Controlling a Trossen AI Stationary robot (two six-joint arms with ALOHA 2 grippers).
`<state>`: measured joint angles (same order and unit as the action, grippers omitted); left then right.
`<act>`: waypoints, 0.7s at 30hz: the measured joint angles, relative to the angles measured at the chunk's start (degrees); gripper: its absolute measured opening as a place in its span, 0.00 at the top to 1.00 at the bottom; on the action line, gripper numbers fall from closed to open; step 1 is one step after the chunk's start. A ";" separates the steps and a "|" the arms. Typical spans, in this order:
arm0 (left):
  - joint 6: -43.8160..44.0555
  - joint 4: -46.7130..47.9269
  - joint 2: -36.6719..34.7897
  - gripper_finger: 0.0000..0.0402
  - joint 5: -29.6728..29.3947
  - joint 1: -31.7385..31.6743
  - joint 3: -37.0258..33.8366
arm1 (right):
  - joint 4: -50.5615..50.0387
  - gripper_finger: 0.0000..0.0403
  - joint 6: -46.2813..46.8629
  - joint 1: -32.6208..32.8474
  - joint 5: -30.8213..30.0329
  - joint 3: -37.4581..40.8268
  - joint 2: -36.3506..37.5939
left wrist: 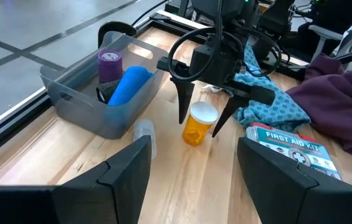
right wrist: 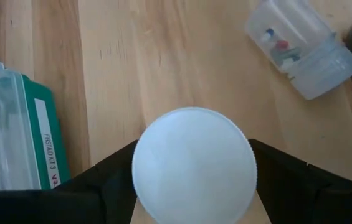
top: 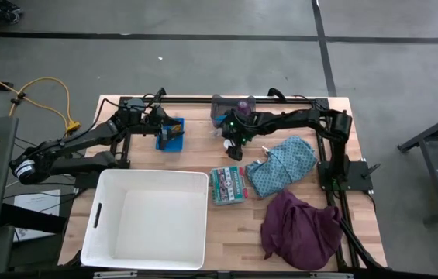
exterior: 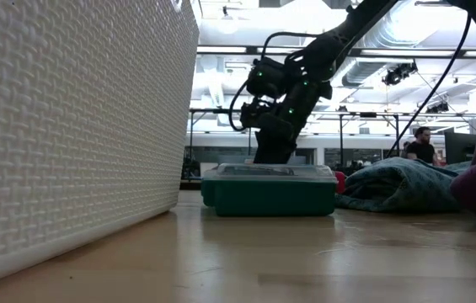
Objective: Pick & place medical supplies in basket/bin
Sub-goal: Put the orange pill bottle into the blue bin
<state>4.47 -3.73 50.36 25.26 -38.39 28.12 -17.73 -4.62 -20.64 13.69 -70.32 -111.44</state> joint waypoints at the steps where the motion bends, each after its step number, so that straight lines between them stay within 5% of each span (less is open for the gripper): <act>1: 0.00 0.00 -0.02 0.42 -0.01 0.00 0.00 | 0.00 0.35 0.00 0.00 0.00 0.00 0.00; 12: 0.00 -0.01 -0.01 0.42 0.00 0.00 0.00 | -0.01 0.56 0.00 0.00 0.42 -0.02 0.00; 21: 0.00 0.00 -0.02 0.42 0.00 0.02 0.00 | -0.02 0.53 0.00 0.00 0.31 -0.02 0.00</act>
<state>4.47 -3.73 50.35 25.25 -38.37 28.12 -17.76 -4.62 -20.64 14.00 -70.35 -111.44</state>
